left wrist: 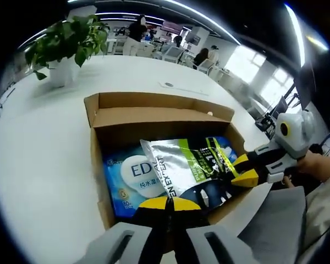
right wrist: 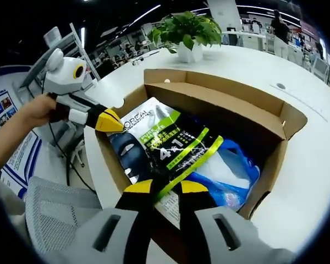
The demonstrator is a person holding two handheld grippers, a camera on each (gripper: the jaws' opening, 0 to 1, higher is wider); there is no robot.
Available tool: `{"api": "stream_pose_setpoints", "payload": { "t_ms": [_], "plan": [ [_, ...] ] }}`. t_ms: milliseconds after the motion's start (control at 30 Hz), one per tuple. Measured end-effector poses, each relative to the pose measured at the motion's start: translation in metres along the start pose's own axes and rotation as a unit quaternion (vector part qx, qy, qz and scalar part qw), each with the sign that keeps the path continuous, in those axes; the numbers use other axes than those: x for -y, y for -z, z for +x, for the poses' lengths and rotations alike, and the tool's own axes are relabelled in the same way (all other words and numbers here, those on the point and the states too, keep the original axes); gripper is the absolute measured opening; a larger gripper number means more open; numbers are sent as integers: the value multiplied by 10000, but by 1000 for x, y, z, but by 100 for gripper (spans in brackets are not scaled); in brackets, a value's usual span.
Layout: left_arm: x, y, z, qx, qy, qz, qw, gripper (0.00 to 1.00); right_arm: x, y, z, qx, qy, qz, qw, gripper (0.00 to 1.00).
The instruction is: Operate the shoe box by opening the lid, removing the specified soft item, and placing it in the target area until the item is outside and the box remains undamaged.
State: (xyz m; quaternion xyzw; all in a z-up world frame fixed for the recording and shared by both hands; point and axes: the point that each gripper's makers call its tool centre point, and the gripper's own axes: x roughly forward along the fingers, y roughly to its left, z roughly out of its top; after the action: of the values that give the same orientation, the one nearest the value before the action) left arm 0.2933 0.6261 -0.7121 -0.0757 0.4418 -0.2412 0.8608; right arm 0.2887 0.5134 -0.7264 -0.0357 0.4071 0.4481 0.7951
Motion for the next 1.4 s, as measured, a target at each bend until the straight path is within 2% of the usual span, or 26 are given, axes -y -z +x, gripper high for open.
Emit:
{"api": "stream_pose_setpoints", "payload": {
  "t_ms": [300, 700, 1133, 1400],
  "plan": [
    [6, -4, -1, 19, -9, 55, 10000, 0, 0, -4, -7, 129, 73, -51, 9999, 4],
    [25, -13, -2, -64, 7, 244, 9997, 0, 8, -15, -34, 443, 177, 397, 9981, 1],
    [67, -34, 11, -102, 212, 498, 9985, 0, 36, -20, -80, 757, 568, 776, 9925, 0],
    [92, -41, 24, -109, 367, 595, 9975, 0, 56, -14, -101, 817, 778, 1072, 9878, 0]
  ]
}}
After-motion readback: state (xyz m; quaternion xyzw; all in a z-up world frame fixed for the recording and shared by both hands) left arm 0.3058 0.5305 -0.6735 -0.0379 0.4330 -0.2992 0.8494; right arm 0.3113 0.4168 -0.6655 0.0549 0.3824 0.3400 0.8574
